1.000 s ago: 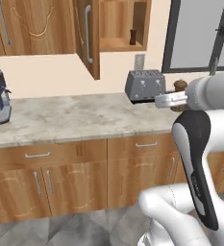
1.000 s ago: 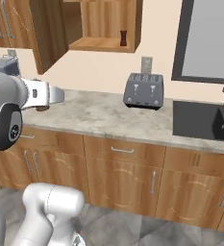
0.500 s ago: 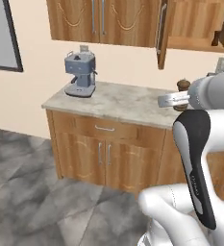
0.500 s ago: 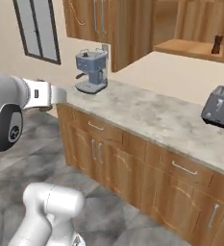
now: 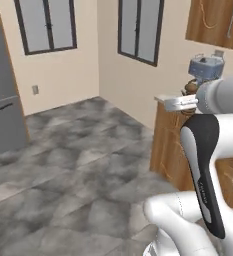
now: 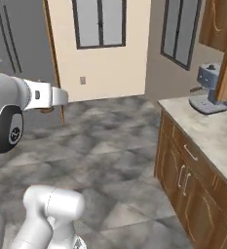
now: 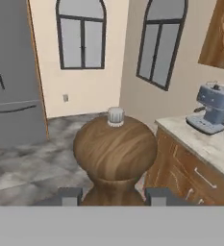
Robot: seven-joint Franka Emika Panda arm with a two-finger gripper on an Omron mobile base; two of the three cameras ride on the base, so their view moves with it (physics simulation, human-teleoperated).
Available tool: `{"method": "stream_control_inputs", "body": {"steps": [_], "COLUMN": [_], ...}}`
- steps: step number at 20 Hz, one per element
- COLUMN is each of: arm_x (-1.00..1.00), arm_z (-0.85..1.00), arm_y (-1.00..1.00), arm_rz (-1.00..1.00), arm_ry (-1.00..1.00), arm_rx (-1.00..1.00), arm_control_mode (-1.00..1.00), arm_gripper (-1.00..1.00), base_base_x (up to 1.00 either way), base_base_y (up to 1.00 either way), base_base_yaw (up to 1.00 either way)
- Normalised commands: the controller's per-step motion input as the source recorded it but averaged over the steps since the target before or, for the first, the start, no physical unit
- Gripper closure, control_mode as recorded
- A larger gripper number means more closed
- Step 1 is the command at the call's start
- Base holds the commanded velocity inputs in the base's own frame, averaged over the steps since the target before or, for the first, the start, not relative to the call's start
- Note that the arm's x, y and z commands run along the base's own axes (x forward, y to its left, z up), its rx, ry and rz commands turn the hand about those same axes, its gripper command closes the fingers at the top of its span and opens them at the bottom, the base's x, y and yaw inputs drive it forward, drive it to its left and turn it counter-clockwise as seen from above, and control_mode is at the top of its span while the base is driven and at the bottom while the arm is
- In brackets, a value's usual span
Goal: Take 2 condiments from the cabinet and move them on the counter near the stove.Make sure the condiments are lined up with each other, next to each other.
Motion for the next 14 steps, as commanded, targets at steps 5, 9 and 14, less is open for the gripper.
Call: {"method": "stream_control_inputs", "body": {"steps": [5, 9, 14], "arm_x": [0.0, 0.0, 0.0], "arm_z": [0.0, 0.0, 0.0], "arm_y": [0.0, 0.0, 0.0], "arm_rz": [0.0, 0.0, 0.0], "arm_ry": [0.0, 0.0, 0.0], "arm_rx": [0.0, 0.0, 0.0], "arm_control_mode": [1.0, 1.0, 1.0], "arm_gripper": [1.0, 1.0, 1.0], "base_base_x": [0.0, 0.11, 0.61], "base_base_y": [0.0, 0.0, -0.52], "base_base_yaw": [1.0, 0.95, 0.37]}}
